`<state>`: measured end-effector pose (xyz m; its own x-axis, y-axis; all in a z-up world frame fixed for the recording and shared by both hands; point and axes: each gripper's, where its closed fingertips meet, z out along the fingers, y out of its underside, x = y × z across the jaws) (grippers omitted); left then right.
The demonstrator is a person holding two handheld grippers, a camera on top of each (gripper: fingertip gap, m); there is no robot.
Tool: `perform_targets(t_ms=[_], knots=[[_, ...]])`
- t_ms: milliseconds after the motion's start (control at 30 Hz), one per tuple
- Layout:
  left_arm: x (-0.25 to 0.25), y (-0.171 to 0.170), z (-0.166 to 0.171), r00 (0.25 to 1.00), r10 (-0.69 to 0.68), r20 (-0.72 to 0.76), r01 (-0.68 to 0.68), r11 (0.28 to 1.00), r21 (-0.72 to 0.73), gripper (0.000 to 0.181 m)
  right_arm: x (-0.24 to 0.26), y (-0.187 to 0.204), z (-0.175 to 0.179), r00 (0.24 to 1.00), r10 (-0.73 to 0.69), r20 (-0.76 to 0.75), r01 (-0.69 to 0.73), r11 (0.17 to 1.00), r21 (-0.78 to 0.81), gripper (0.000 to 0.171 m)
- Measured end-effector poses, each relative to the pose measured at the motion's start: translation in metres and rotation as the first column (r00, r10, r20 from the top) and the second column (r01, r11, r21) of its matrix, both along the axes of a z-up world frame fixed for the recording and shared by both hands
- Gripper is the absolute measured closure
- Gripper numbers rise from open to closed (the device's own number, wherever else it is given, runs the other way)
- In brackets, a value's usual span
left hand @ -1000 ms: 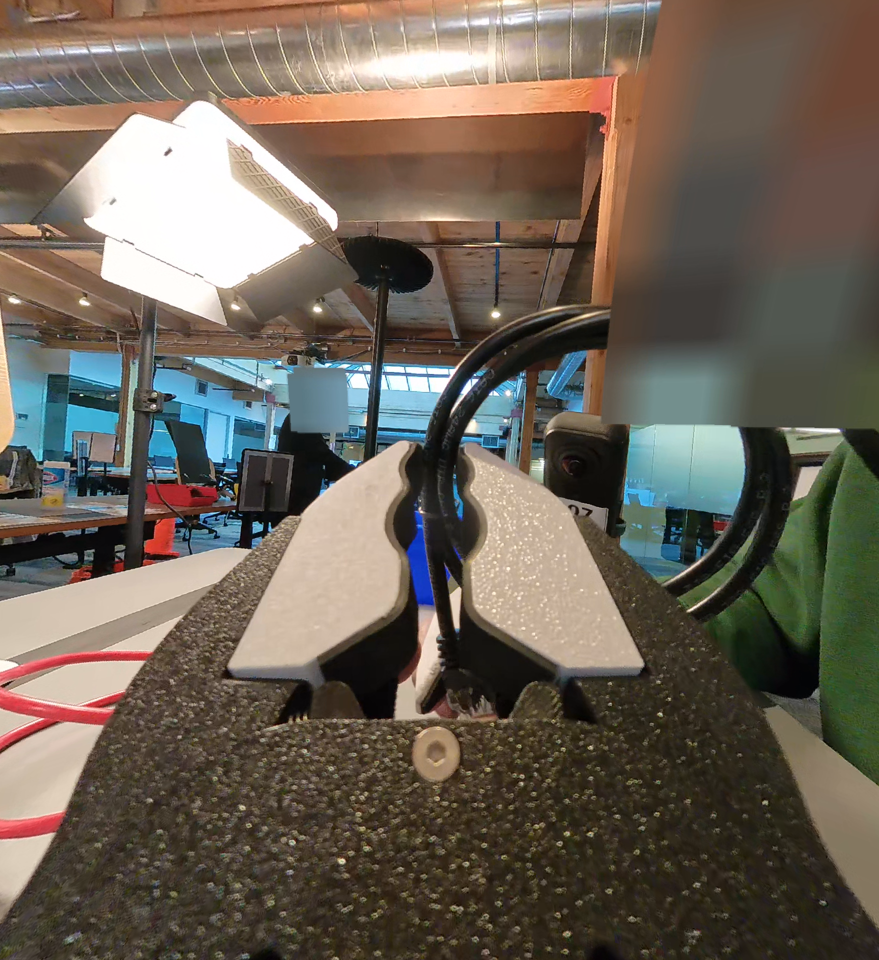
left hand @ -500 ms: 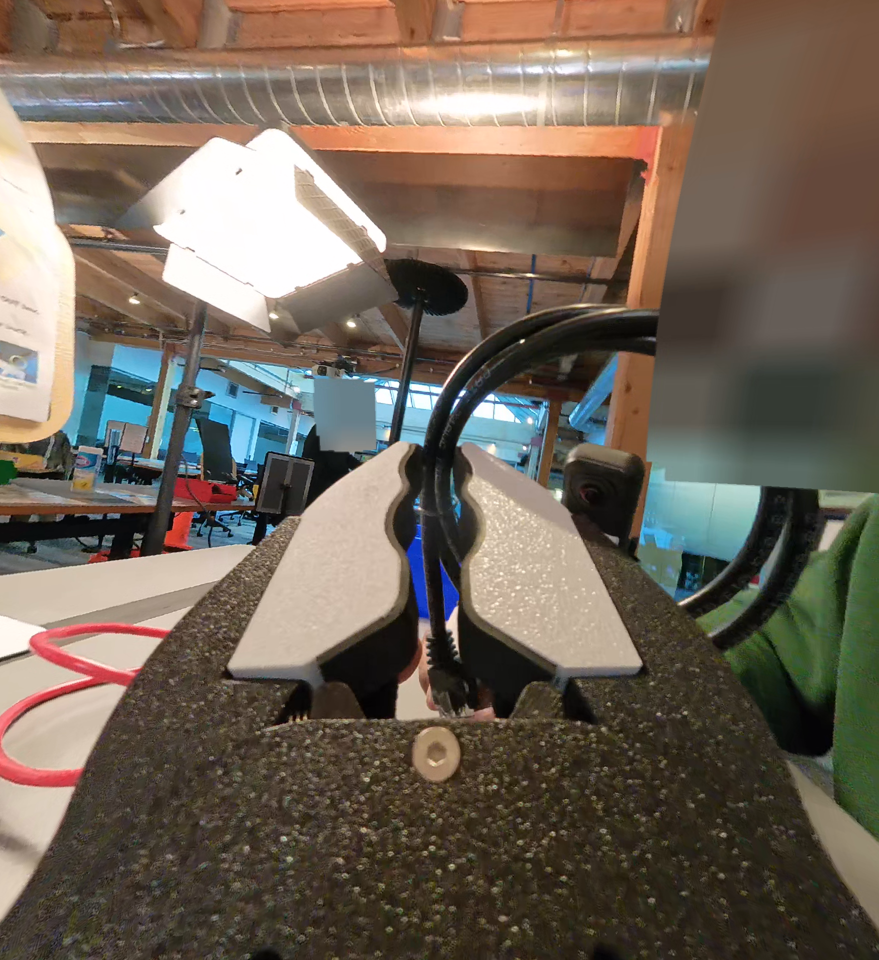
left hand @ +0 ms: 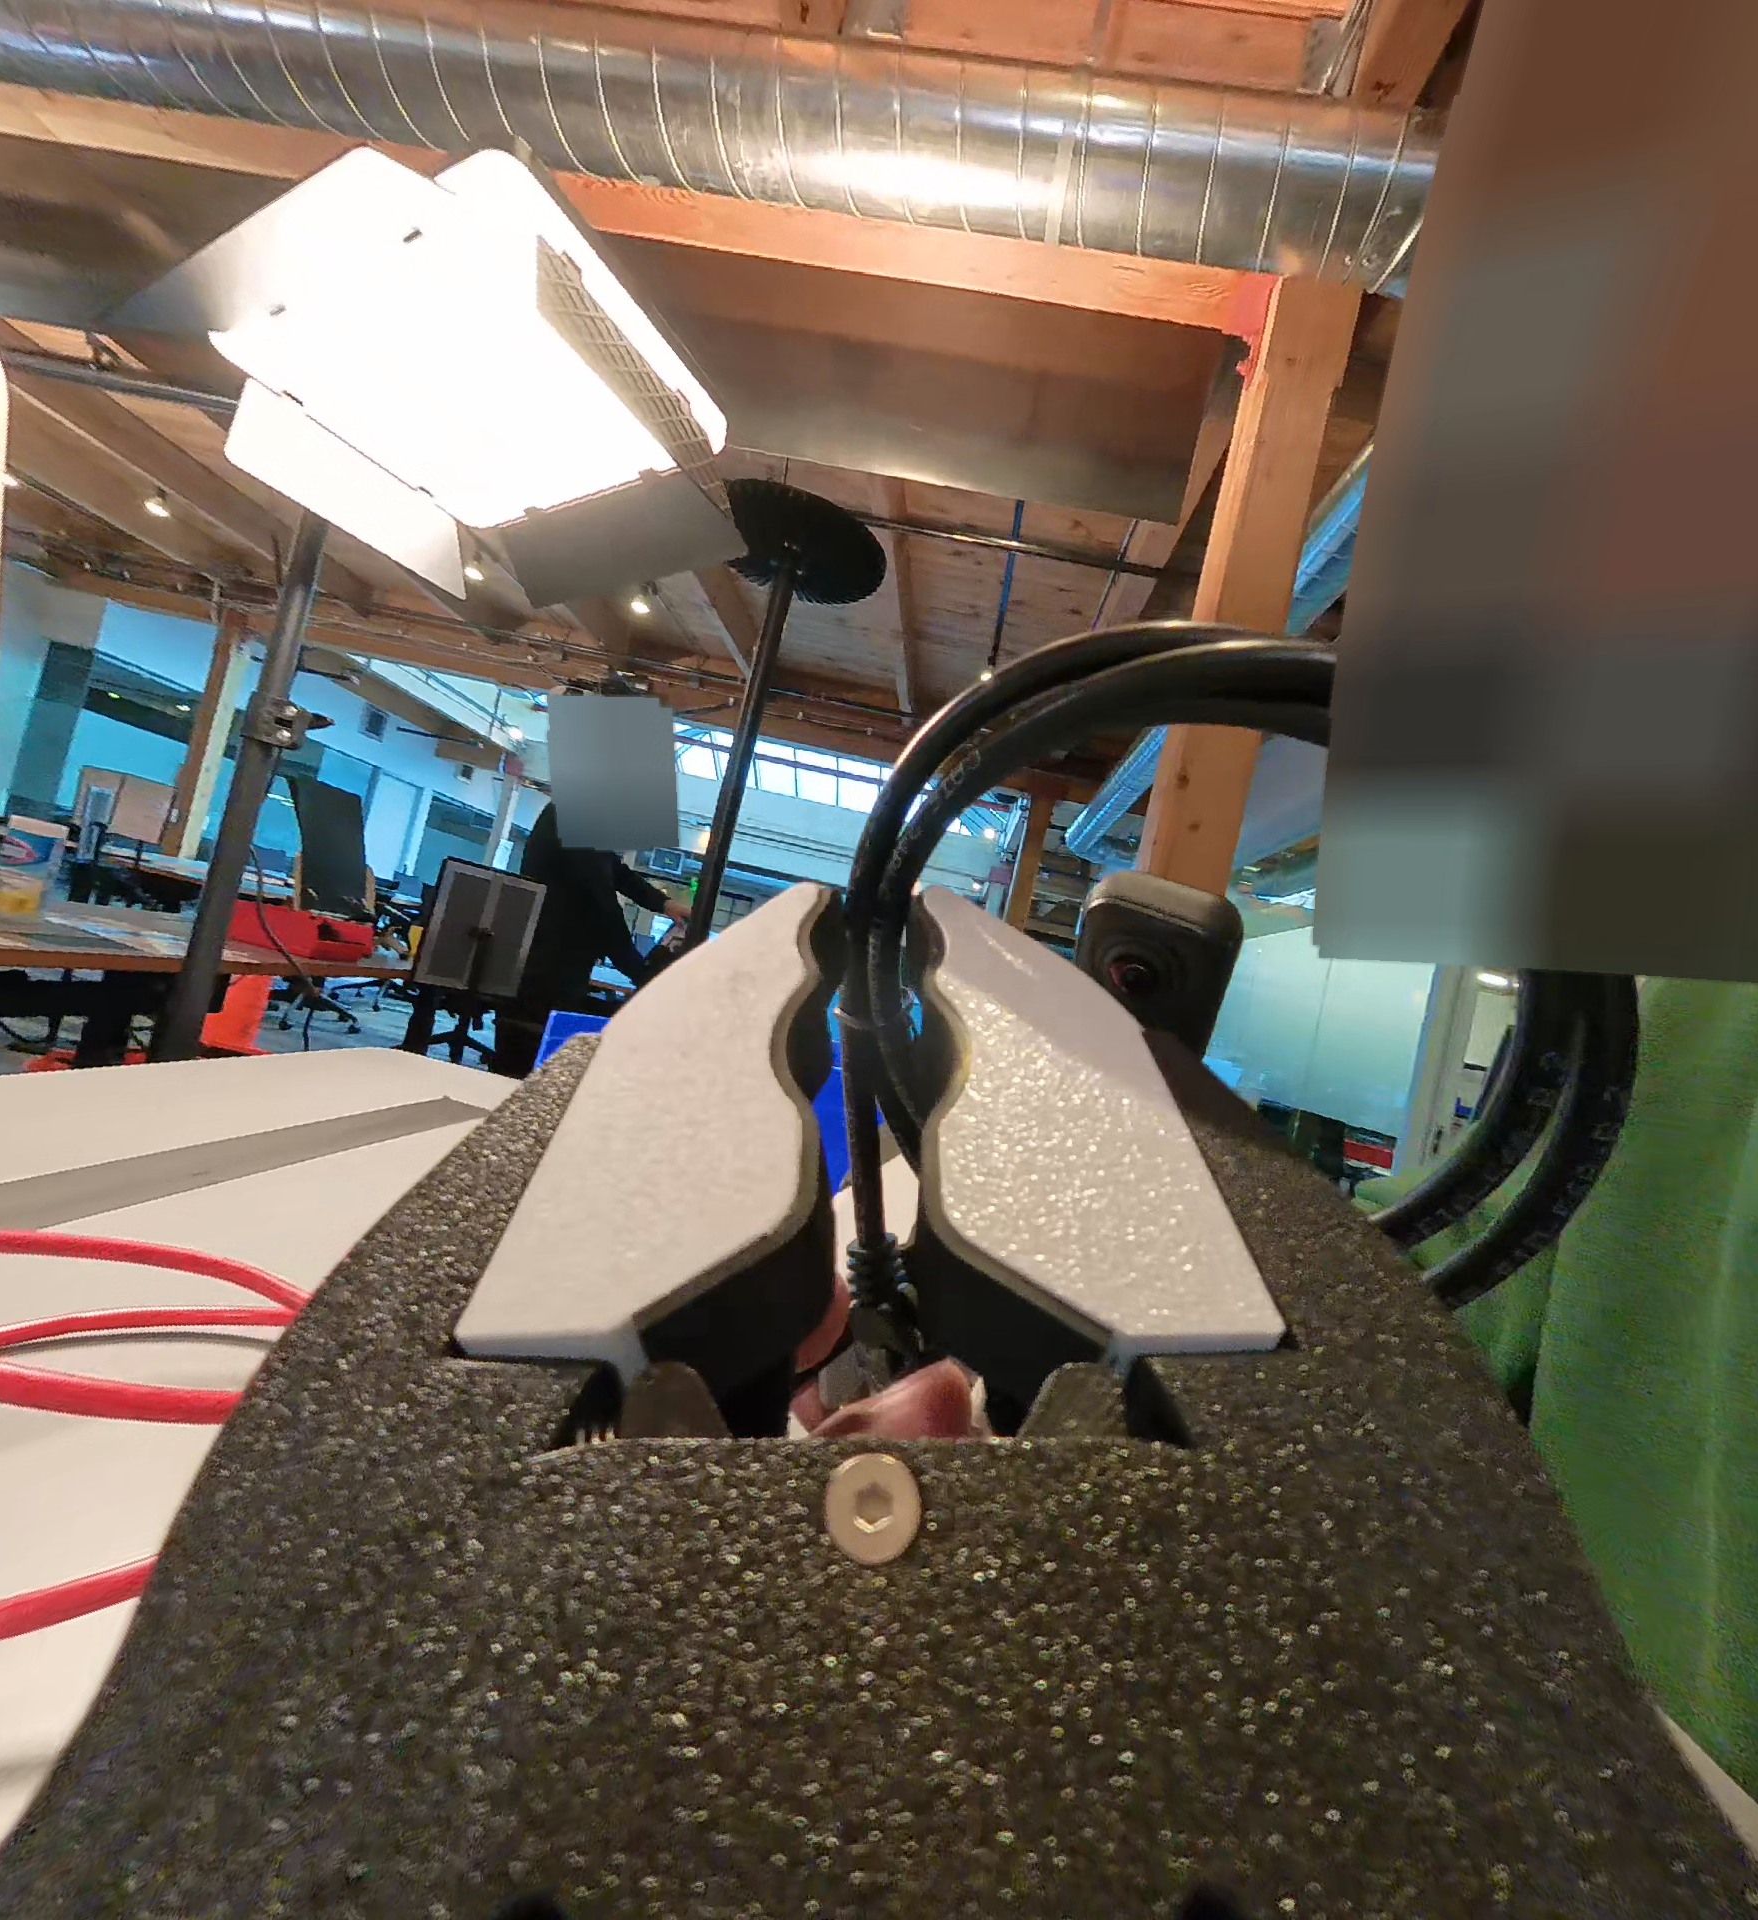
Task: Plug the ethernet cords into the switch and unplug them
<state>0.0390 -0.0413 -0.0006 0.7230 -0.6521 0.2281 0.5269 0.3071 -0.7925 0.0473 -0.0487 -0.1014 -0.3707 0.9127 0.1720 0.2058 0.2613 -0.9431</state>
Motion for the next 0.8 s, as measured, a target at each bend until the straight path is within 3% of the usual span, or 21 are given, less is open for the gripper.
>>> perform_targets(t_ms=[300, 467, 600, 800], knots=[[0.005, -0.002, -0.002, 0.998, -0.023, -0.060, 0.022, 1.000, -0.014, 0.170, 0.000, 0.015, 0.000, 0.998, -0.059, -0.007, 0.059, 0.998, 0.038, 0.154], [0.005, -0.007, -0.015, 0.960, -0.066, -0.270, 0.042, 0.995, -0.092, 0.167, 0.008, 0.036, 0.006, 0.999, -0.040, 0.005, 0.040, 0.999, 0.003, 0.159], [0.008, -0.018, -0.036, 0.841, -0.152, -0.520, 0.059, 0.980, -0.190, 0.158, 0.018, 0.039, 0.002, 0.995, 0.062, 0.072, -0.057, 0.996, -0.073, 0.161], [-0.002, -0.046, -0.080, 0.503, -0.282, -0.817, -0.003, 0.945, -0.328, 0.149, 0.035, 0.021, -0.018, 0.941, 0.244, 0.236, -0.202, 0.961, -0.191, 0.162]])
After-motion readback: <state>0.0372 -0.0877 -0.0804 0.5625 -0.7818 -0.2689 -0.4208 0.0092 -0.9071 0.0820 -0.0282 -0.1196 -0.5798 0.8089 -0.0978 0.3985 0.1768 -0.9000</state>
